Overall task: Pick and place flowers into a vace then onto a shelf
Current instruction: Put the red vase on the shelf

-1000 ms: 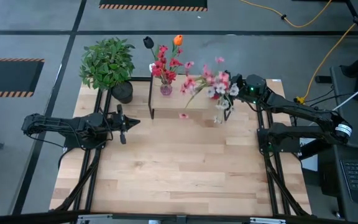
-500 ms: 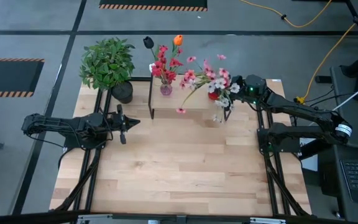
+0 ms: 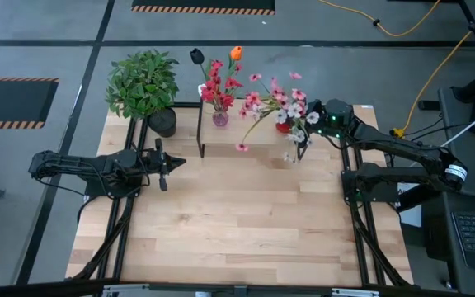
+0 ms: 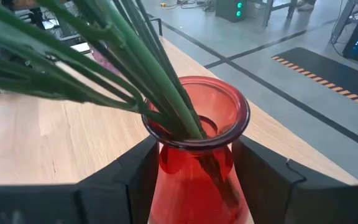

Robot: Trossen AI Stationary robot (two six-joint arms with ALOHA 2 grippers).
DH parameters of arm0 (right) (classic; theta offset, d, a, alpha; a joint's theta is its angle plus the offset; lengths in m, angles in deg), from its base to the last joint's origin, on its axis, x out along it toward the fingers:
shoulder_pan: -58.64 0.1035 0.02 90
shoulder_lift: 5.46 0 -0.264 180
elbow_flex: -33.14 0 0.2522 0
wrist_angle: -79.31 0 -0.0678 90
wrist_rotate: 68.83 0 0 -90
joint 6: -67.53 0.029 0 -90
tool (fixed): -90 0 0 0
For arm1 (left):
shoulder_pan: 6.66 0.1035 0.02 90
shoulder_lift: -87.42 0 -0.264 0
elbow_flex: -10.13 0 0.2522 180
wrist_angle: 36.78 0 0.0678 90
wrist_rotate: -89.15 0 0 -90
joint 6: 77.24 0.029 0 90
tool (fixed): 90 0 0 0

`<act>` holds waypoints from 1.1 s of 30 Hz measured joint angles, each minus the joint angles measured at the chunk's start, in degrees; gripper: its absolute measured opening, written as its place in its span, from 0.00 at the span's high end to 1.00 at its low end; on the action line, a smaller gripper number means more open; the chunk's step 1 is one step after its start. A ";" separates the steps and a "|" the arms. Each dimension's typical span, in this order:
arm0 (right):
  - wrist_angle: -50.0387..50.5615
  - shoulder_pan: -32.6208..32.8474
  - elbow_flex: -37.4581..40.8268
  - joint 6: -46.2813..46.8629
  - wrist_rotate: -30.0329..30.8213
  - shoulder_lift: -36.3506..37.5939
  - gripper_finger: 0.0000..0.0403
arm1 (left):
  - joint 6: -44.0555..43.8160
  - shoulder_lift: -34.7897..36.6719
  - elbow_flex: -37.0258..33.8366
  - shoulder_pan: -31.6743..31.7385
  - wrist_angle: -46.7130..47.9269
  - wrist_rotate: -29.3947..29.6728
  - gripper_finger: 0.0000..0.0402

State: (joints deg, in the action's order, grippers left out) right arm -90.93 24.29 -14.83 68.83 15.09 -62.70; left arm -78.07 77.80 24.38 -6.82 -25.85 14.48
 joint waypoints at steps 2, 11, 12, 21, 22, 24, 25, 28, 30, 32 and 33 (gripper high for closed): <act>0.12 0.00 0.00 -0.30 0.00 0.15 0.50 | 0.03 0.00 -0.01 0.01 0.01 0.00 0.99; 2.43 -0.40 0.02 -1.38 -0.87 2.96 0.50 | 0.05 0.01 -0.02 0.01 0.00 0.00 0.99; 2.29 -0.58 0.02 -1.37 -1.69 3.01 0.50 | 0.05 0.01 0.00 0.01 0.00 0.00 0.99; 1.48 -2.11 0.02 -1.07 -3.06 2.97 0.50 | 0.05 0.01 -0.01 -0.01 -0.01 0.00 0.99; 1.70 -2.21 0.02 -1.11 -3.08 2.97 0.50 | 0.05 0.01 -0.01 -0.01 -0.01 0.00 0.99; 2.22 -2.23 0.02 -1.34 -3.08 2.97 0.50 | 0.05 0.01 -0.01 -0.01 -0.01 0.00 0.99; 2.35 -2.25 0.02 -1.34 -3.06 2.97 0.50 | 0.05 0.01 0.00 -0.01 -0.01 0.00 0.99; 2.35 -2.25 0.02 -1.51 -3.08 2.97 0.50 | 0.05 0.01 -0.02 -0.01 -0.01 0.00 0.99; 2.37 -2.25 0.02 -1.61 -3.06 2.97 0.50 | 0.05 0.01 -0.02 -0.01 -0.01 0.00 0.99; 2.47 -2.25 0.02 -1.66 -3.06 2.99 0.50 | 0.05 0.01 0.01 -0.01 -0.01 0.00 0.99; 2.53 -2.25 0.02 -1.66 -3.08 3.01 0.50 | 0.05 0.01 -0.02 -0.01 -0.01 0.00 0.99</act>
State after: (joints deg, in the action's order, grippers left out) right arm -88.40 22.04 -14.81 67.17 12.00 -59.69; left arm -78.02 77.82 24.36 -6.83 -25.85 14.48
